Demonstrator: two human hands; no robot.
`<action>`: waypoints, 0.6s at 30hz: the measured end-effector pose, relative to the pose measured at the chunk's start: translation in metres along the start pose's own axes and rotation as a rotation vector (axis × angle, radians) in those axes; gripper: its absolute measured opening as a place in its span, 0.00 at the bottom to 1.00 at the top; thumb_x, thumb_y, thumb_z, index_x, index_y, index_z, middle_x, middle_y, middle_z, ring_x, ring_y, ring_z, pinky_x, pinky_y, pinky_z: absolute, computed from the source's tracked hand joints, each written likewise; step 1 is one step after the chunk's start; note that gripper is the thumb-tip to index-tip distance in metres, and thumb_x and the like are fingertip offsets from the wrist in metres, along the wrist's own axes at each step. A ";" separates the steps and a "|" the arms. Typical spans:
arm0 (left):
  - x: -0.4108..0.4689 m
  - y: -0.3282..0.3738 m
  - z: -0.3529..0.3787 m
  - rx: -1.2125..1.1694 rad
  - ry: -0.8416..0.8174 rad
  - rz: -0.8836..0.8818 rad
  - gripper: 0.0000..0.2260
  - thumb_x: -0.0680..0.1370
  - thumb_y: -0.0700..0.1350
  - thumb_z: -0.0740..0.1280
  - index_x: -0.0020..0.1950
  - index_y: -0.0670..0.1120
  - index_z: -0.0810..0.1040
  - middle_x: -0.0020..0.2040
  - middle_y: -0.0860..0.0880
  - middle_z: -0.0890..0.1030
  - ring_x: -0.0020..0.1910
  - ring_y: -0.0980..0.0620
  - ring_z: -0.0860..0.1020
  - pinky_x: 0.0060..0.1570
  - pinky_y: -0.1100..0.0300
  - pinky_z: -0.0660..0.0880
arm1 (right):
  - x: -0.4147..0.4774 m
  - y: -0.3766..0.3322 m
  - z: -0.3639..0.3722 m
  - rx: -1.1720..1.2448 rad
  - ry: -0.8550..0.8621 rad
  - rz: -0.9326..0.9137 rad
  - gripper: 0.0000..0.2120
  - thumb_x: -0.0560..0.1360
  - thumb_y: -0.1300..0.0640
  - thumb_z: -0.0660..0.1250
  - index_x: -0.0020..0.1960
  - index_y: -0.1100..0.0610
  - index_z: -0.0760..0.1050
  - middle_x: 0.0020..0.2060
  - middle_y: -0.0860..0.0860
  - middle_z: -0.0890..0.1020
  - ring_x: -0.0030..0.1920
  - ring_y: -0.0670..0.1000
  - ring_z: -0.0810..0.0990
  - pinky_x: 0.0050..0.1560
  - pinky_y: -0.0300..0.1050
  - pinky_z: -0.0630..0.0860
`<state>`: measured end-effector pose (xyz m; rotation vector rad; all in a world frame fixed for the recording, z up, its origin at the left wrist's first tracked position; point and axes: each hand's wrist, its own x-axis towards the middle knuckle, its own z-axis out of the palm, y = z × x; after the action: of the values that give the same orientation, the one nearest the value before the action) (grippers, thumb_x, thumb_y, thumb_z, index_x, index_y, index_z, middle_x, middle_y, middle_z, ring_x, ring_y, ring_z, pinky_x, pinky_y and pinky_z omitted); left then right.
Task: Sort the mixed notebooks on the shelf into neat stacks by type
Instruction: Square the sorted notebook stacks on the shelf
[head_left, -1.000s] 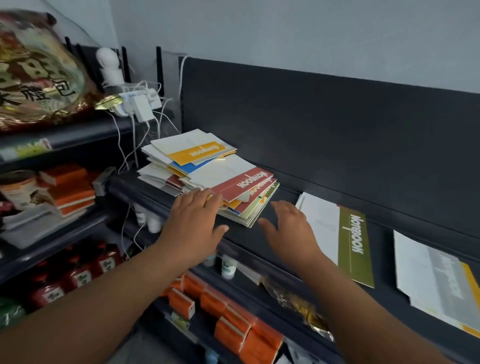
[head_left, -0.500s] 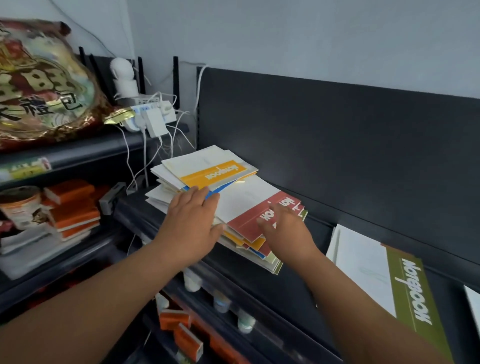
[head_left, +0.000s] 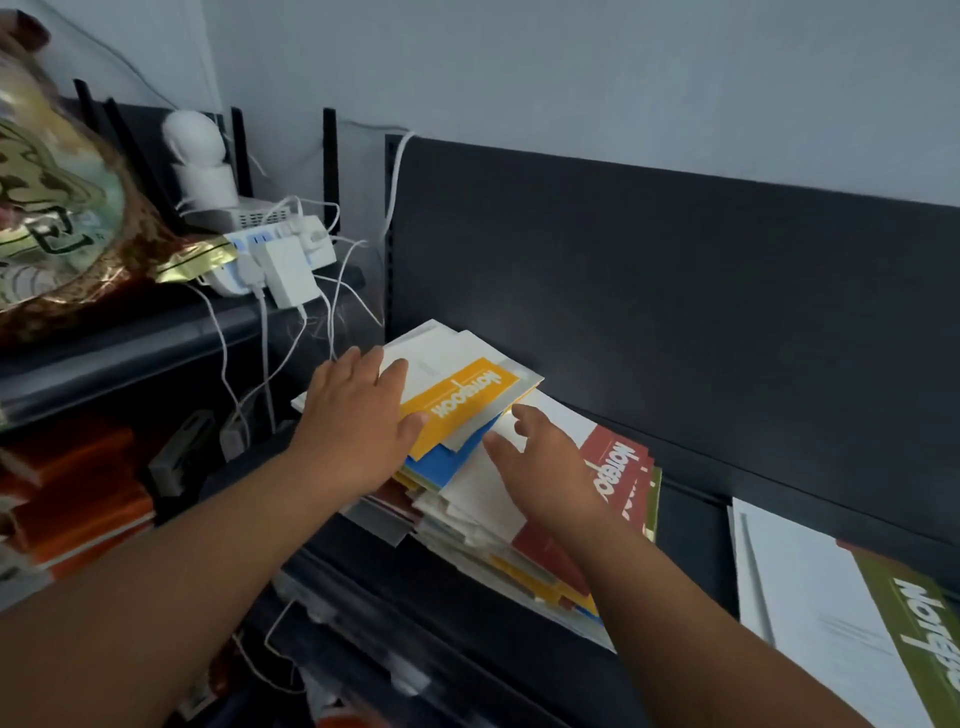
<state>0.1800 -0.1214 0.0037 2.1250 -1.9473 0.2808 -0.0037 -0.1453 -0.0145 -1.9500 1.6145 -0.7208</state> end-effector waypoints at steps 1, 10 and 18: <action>0.008 -0.008 0.002 0.007 -0.016 0.008 0.30 0.81 0.60 0.54 0.78 0.47 0.54 0.78 0.43 0.54 0.77 0.42 0.51 0.74 0.48 0.48 | 0.006 -0.005 0.006 -0.015 0.004 0.020 0.28 0.80 0.45 0.60 0.77 0.53 0.61 0.69 0.53 0.73 0.69 0.56 0.71 0.65 0.52 0.70; 0.065 -0.055 0.020 -0.032 -0.244 0.042 0.30 0.78 0.66 0.50 0.74 0.49 0.58 0.66 0.43 0.72 0.63 0.42 0.72 0.58 0.48 0.68 | 0.044 -0.043 0.039 -0.146 0.040 0.278 0.30 0.80 0.39 0.54 0.77 0.53 0.55 0.68 0.56 0.73 0.73 0.61 0.62 0.72 0.59 0.60; 0.065 -0.055 0.026 -0.063 -0.169 0.160 0.27 0.80 0.62 0.49 0.72 0.47 0.62 0.64 0.42 0.73 0.62 0.43 0.71 0.60 0.50 0.68 | 0.049 -0.049 0.046 0.153 0.217 0.313 0.29 0.79 0.49 0.65 0.76 0.52 0.59 0.64 0.52 0.76 0.66 0.57 0.73 0.64 0.55 0.72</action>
<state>0.2400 -0.1869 -0.0038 2.0158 -2.1943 0.0689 0.0704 -0.1835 -0.0115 -1.5078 1.8773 -0.9194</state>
